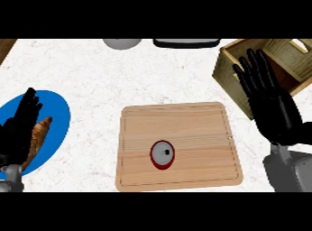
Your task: Pick the can from the cutting board and place it in the basket
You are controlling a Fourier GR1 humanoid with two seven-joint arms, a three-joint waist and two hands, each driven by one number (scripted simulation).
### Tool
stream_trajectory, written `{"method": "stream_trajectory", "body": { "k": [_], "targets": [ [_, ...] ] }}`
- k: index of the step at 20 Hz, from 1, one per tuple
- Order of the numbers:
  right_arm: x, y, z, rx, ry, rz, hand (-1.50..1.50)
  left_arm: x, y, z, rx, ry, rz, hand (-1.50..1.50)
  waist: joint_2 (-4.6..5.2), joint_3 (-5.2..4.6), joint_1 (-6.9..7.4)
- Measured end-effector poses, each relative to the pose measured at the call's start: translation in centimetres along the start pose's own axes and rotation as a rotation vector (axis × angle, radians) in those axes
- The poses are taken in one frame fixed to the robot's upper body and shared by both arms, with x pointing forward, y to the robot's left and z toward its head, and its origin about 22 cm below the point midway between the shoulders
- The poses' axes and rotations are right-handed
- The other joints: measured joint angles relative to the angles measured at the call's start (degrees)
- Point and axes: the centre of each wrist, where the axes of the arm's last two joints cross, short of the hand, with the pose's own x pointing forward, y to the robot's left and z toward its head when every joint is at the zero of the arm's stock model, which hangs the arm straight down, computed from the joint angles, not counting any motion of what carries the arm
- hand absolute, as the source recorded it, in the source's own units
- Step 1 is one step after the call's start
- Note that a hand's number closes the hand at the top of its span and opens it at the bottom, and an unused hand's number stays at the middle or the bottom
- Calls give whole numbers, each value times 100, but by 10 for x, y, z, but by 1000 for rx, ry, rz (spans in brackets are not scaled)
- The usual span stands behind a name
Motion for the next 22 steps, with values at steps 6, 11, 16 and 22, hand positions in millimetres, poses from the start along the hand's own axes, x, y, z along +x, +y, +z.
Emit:
{"method": "stream_trajectory", "body": {
  "k": [6,11,16,22],
  "targets": [
    [-5,63,-32,112,-7,-13,150,-40,-21,18,-107,199,24,0,7,2,116],
    [-19,145,-32,387,-4,103,-150,-47,-32,22,-206,238,24,0,-21,22,246],
    [-34,198,-18,396,40,318,-150,-52,-30,24,-223,261,26,0,-79,27,201],
    [-23,197,-40,346,82,770,-150,-61,-19,32,-200,295,26,0,-208,19,-76]
  ]
}}
